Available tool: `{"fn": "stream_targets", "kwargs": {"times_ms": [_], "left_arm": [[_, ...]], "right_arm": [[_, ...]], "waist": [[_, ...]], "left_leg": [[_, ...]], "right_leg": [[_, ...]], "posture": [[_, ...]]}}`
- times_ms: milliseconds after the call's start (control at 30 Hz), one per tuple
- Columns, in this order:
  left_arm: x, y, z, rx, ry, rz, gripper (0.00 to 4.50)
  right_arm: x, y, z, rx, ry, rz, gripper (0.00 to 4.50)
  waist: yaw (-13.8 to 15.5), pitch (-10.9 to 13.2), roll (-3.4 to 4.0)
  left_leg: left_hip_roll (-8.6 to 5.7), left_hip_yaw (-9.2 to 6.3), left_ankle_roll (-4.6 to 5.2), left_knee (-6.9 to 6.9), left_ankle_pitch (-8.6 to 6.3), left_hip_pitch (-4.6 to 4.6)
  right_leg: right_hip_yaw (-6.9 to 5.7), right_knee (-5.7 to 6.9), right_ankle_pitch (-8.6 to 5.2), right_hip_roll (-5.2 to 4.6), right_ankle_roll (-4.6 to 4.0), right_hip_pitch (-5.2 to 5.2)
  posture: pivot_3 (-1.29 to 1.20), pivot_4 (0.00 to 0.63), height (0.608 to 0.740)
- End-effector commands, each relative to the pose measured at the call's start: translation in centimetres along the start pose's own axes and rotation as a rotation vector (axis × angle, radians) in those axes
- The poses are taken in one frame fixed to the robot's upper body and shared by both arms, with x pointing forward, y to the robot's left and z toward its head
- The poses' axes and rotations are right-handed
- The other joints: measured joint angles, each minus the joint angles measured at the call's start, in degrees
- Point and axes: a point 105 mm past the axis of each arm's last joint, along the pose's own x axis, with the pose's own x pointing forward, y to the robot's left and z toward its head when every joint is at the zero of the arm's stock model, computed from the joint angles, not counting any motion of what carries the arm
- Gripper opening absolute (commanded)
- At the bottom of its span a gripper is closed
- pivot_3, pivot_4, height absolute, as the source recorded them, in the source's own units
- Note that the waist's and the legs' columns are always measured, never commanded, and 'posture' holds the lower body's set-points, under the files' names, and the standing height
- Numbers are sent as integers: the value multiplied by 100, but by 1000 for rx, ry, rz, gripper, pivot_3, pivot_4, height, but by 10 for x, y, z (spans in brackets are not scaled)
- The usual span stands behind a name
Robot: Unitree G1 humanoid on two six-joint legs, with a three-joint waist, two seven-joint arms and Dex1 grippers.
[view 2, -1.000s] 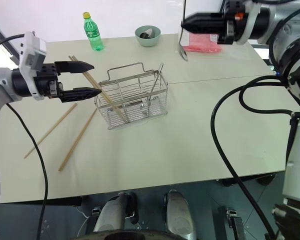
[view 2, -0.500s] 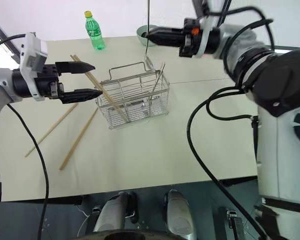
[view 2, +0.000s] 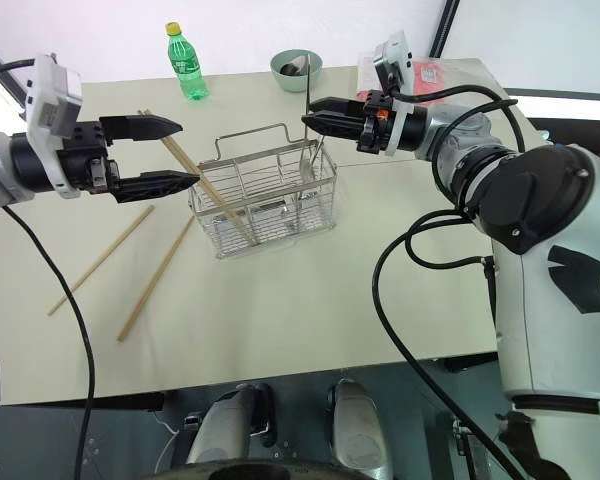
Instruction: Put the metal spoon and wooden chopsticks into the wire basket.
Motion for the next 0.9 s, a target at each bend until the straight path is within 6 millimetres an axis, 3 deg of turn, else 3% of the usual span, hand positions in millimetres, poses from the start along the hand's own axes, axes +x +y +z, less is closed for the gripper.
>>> {"fn": "stream_targets", "kwargs": {"times_ms": [33, 100, 133, 200, 367, 467, 567, 700, 900], "left_arm": [[-4, 2, 11, 38, -19, 14, 4500], [-3, 3, 11, 38, -21, 15, 4500], [-3, 4, 11, 38, -23, 17, 4500], [-2, 6, 12, 39, -26, 22, 4500], [-6, 18, 13, 27, -41, 90, 4500], [-13, 31, 13, -1, -46, 167, 4500], [-24, 45, 10, -27, -39, 256, 4500], [-38, 64, -4, -72, 9, 382, 4500], [-53, 80, -50, -143, 186, 497, 4500]], "right_arm": [[-1, -2, 9, 26, -50, -29, 3082], [-2, -3, 10, 26, -53, -38, 4147], [-4, -4, 12, 19, -55, -43, 4451], [-7, -6, 18, 7, -60, -49, 4451], [-23, -4, 64, -23, -117, -18, 4451], [-43, 3, 97, -39, -131, 26, 4451], [-62, 13, 111, -50, -102, 78, 4451], [-81, 16, 110, -19, -38, 76, 4451], [-102, 16, 78, 104, 63, 58, 4451]], "waist": [[2, 0, 0], [1, 0, 0], [2, 0, 0], [2, 0, 0], [14, 6, 1], [9, 8, 1], [8, 7, -1], [-6, 8, -1], [-2, 8, -3]], "left_leg": [[0, 0, 0, 0, 0, 0], [0, 0, 0, 0, 0, 0], [0, 0, 0, 0, 0, 0], [0, 0, 1, 0, 0, 0], [-1, 1, 1, 0, -1, 0], [-1, 3, 18, -4, -15, -1], [-1, 0, 12, -15, -24, -1], [-3, 8, 12, -17, -25, -1], [-2, 19, 9, -16, -26, -1]], "right_leg": [[0, 0, 0, 1, 0, 0], [0, 0, 0, 0, 0, 0], [0, 0, 0, 0, 0, 0], [0, 0, 0, 1, 0, 0], [1, -1, 0, -1, 0, 0], [3, -2, -1, -2, 0, -5], [2, -7, -2, -1, -2, -7], [6, -7, -1, -6, -2, -13], [13, -5, -1, -5, -2, -20]], "posture": [[0, 150, 733], [0, 150, 733], [0, 150, 733], [0, 150, 733], [0, 150, 733], [0, 150, 733], [0, 150, 733], [0, 150, 733], [0, 150, 733]]}}
